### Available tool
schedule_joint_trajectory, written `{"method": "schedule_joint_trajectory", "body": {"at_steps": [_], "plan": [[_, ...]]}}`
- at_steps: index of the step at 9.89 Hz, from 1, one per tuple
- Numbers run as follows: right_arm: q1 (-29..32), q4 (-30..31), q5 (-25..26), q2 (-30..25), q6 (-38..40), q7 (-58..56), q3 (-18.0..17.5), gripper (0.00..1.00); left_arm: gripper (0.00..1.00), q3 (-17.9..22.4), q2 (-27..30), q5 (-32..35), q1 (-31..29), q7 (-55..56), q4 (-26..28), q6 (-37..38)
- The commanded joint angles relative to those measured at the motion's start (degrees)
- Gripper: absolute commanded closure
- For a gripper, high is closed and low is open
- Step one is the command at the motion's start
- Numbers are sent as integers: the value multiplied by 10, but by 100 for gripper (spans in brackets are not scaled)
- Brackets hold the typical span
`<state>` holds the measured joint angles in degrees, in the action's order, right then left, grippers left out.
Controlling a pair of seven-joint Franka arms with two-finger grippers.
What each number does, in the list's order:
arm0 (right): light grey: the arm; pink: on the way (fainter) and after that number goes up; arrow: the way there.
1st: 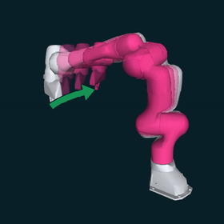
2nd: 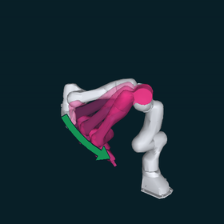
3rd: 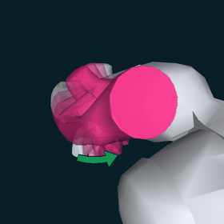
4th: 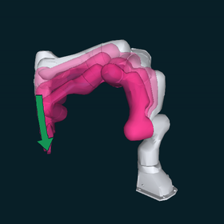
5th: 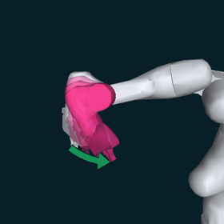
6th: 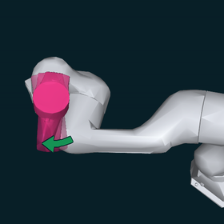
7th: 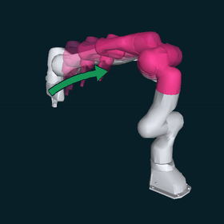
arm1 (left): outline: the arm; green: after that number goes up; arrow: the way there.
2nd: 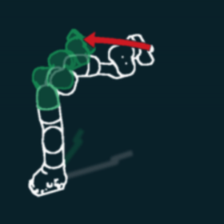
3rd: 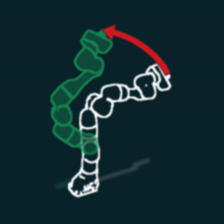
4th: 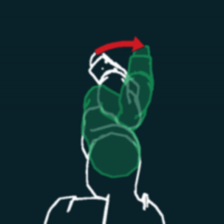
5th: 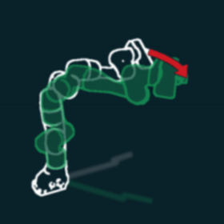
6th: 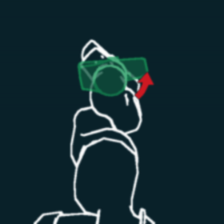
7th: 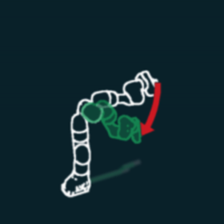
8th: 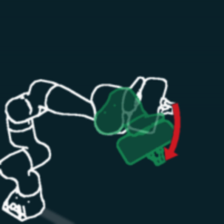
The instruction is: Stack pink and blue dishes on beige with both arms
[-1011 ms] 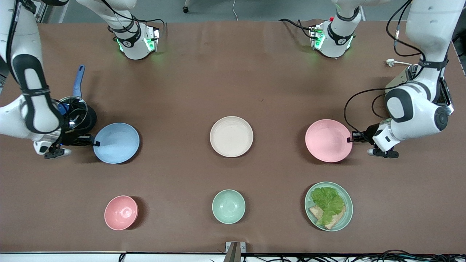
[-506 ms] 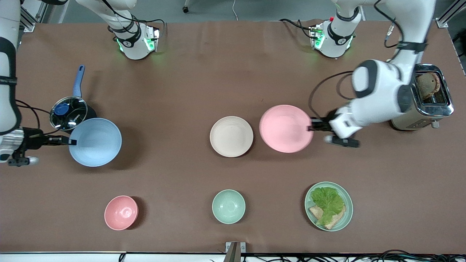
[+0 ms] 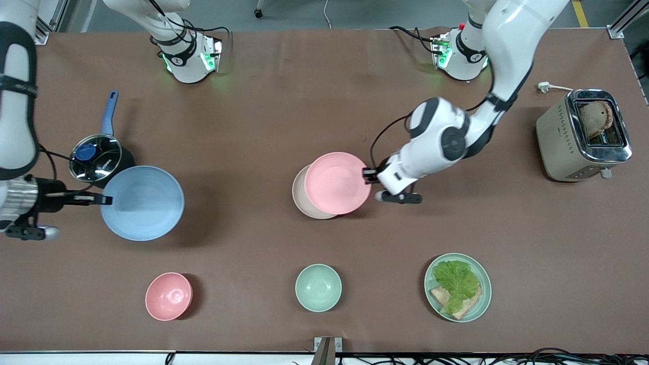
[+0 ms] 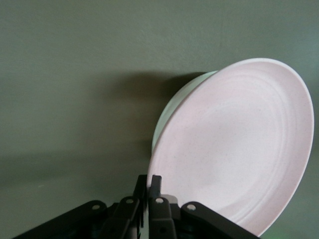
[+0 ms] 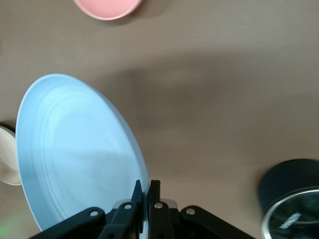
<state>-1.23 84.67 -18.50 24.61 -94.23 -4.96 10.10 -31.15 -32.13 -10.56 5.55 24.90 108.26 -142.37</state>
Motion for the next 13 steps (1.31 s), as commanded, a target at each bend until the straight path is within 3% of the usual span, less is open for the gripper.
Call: {"method": "schedule_joint_trajectory", "body": {"at_steps": [1, 3, 5, 6, 7, 8, 9, 11, 13], "plan": [[2, 15, 32, -26, -15, 111, -69, 99, 99, -2, -82, 102, 23, 105, -59, -3], [2, 41, 36, -39, -45, 166, -117, 99, 98, -2, -91, 130, 34, 129, -57, -5], [2, 104, 36, -64, -96, 198, -164, 99, 96, -2, -95, 131, 43, 137, -57, -5], [4, 126, 31, -73, -110, 212, -189, 99, 86, -2, -96, 132, 44, 138, -57, -5], [4, 130, 23, -72, -110, 214, -210, 99, 58, -2, -96, 132, 44, 138, -57, -5], [5, 138, 10, -72, -110, 237, -234, 99, 18, -1, -95, 132, 45, 137, -58, -10], [4, 145, -11, -71, -111, 249, -249, 99, 1, 0, -90, 133, 43, 135, -57, -12], [2, 177, -22, -70, -147, 254, -269, 99, 0, 2, -37, 132, 27, 128, -44, 4], [1, 219, -22, -69, -231, 277, -316, 99, 0, 13, 53, 131, 3, 127, -43, 93]]}}
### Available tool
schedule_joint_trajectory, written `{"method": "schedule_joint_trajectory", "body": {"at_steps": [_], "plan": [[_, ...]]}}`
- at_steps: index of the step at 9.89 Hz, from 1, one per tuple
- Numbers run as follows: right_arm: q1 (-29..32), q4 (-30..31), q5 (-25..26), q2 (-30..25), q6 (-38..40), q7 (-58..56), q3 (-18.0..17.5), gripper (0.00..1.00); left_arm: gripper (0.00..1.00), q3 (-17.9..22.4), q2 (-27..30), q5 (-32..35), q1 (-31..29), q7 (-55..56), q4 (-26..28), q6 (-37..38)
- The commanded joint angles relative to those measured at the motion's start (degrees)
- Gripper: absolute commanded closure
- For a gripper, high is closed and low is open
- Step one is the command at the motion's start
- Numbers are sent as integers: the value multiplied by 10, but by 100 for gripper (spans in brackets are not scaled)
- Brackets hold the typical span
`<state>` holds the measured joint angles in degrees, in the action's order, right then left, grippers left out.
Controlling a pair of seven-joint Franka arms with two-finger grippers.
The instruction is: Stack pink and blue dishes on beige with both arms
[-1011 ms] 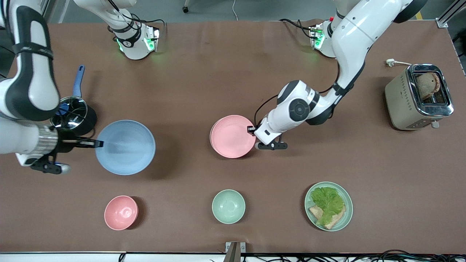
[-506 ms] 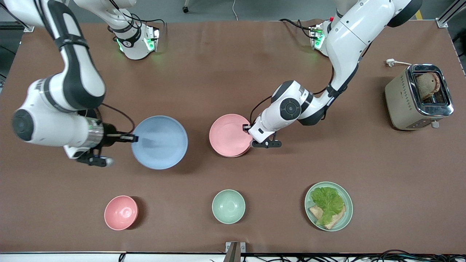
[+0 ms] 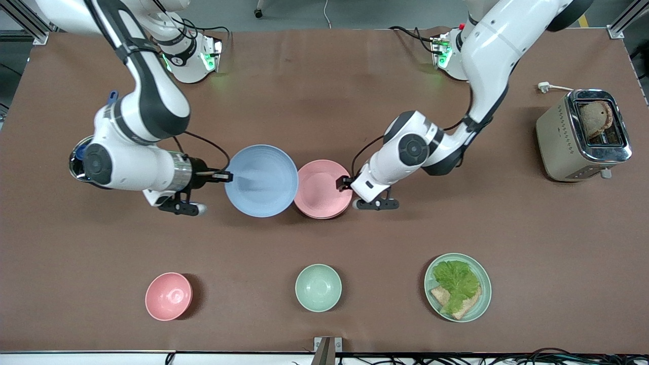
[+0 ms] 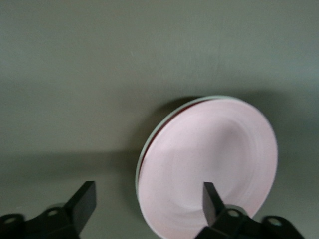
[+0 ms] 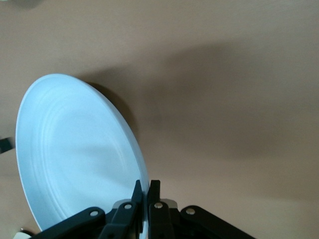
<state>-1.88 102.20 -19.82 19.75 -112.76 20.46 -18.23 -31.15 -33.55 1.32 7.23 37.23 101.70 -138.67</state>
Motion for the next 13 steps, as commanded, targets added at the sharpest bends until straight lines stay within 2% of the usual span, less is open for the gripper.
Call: {"method": "schedule_joint_trajectory", "body": {"at_steps": [1, 2, 3, 6, 8, 10, 12, 13], "plan": [[7, 69, -8, -18, -112, 53, -70, 98, 0, 48, 117, 13, -13, -2, 23, 105], [2, 93, -8, -3, -184, 72, -95, 98, 0, 82, 165, 13, -15, -34, 21, 157], [-14, 111, -7, 14, -247, 84, -103, 98, 0, 117, 203, 11, -14, -73, 20, 188], [-51, 129, -6, 76, -379, 85, -103, 98, 0, 212, 305, 11, -15, -219, 21, 276], [-64, 135, -4, 91, -401, 86, -103, 97, 0, 259, 358, 11, -15, -318, 25, 333], [-65, 155, -2, 91, -417, 87, -103, 96, 0, 303, 401, 11, -17, -353, 18, 390], [-65, 165, -1, 91, -426, 86, -103, 92, 0, 315, 395, 11, -19, -358, -66, 445], [-63, 166, -1, 92, -426, 85, -103, 76, 0, 315, 367, 11, -19, -359, -130, 491]]}}
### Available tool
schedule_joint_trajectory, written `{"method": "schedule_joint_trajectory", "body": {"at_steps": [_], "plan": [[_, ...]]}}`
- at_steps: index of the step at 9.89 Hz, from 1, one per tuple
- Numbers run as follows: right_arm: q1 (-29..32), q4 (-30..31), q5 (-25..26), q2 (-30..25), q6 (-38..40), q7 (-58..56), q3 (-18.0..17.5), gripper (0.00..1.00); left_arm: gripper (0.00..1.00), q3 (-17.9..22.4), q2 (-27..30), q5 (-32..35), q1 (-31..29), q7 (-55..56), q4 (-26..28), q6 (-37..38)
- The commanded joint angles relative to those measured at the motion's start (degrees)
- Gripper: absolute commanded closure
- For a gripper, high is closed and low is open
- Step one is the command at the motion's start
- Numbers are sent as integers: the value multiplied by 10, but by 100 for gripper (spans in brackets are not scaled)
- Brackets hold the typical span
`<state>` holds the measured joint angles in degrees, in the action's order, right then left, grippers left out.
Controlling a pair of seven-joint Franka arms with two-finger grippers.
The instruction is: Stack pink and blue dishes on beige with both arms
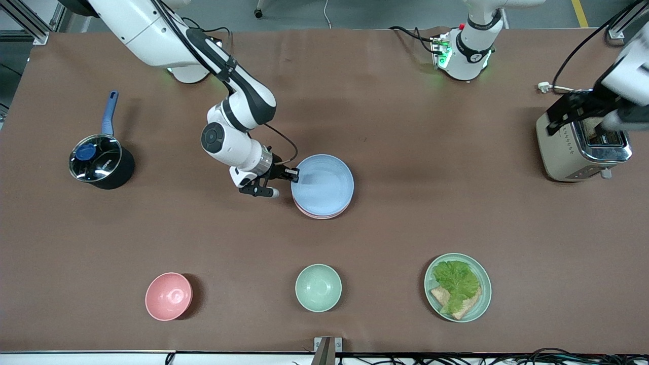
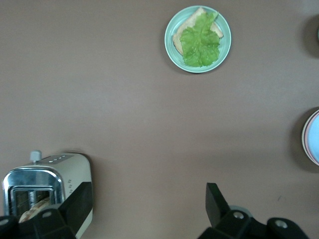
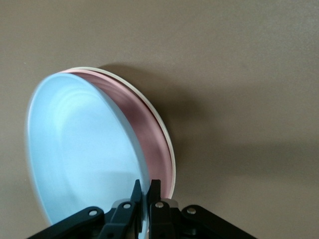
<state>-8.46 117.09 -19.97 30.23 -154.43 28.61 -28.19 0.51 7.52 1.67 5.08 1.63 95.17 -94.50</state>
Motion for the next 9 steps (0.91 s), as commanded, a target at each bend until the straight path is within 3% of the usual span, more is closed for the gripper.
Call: {"method": "schedule_joint_trajectory", "body": {"at_steps": [1, 2, 4, 6, 7, 8, 9], "plan": [[6, 17, 0, -13, -10, 4, -3, 44, 0, -2, -73, 7, 2, -2, -128, 89], [6, 17, 0, -20, -7, 3, -3, 2, 0, -2, -91, 5, 2, -2, -163, 120], [24, 15, 4, -93, 53, 2, 0, 0, 0, -2, -89, 0, -8, -4, -171, 128], [80, 15, 77, -207, 184, 9, 3, 0, 0, -3, -79, -19, -11, -1, -153, 131], [99, 7, 131, -254, 244, 10, 21, 0, 0, -2, -80, -27, -11, 4, -152, 131], [96, -18, 182, -290, 314, 11, 70, 0, 0, -2, -78, -28, -11, 5, -144, 130], [96, -50, 190, -313, 369, 11, 107, 0, 0, -2, -77, -30, -12, 7, -142, 130]]}}
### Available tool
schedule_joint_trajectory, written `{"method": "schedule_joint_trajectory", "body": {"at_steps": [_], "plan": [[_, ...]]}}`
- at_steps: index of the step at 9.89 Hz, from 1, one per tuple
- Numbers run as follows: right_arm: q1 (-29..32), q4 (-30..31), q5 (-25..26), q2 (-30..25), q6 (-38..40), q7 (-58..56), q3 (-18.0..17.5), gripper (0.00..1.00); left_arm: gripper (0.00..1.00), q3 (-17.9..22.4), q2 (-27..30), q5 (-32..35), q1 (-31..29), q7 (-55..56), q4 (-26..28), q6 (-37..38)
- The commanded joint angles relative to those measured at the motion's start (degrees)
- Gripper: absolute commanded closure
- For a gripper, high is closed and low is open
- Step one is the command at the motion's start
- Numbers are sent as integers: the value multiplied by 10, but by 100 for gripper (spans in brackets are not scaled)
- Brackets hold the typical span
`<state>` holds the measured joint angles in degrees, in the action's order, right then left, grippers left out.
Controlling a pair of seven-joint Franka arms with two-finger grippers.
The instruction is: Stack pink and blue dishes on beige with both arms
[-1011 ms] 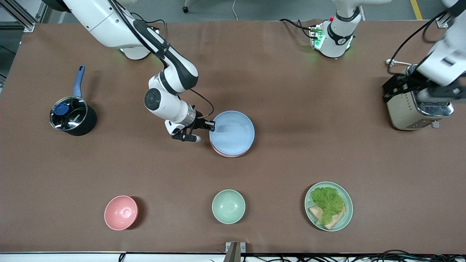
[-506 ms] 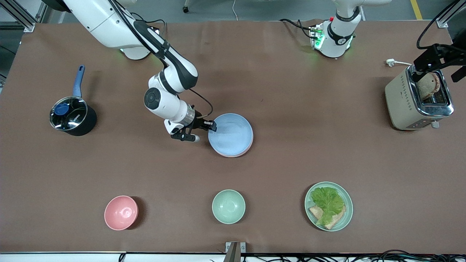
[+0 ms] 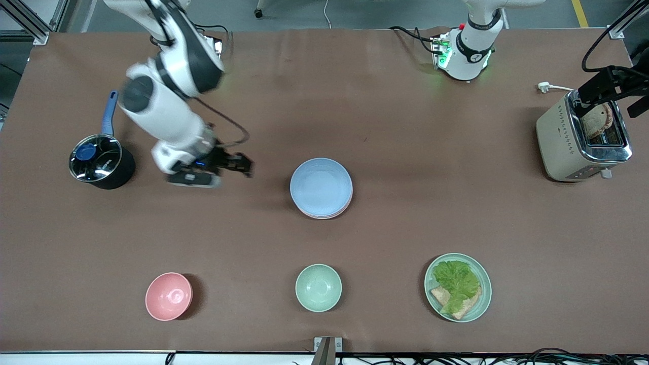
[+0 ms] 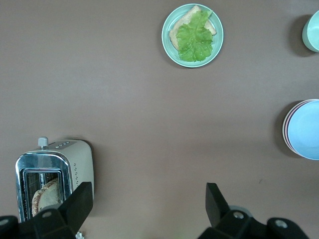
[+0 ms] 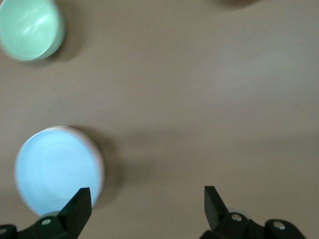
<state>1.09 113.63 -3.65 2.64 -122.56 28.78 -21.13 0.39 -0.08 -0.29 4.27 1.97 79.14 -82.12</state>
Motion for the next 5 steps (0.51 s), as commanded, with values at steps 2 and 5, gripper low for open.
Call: {"method": "schedule_joint_trajectory", "body": {"at_steps": [2, 5], "plan": [[0, -88, 27, -56, 123, -33, 137, 0, 0, -1, -1, -13, -4, 10, 22, 6], [1, -211, 25, -53, 268, -177, 230, 0, 0, -1, 10, -6, -4, 10, 32, 3]]}}
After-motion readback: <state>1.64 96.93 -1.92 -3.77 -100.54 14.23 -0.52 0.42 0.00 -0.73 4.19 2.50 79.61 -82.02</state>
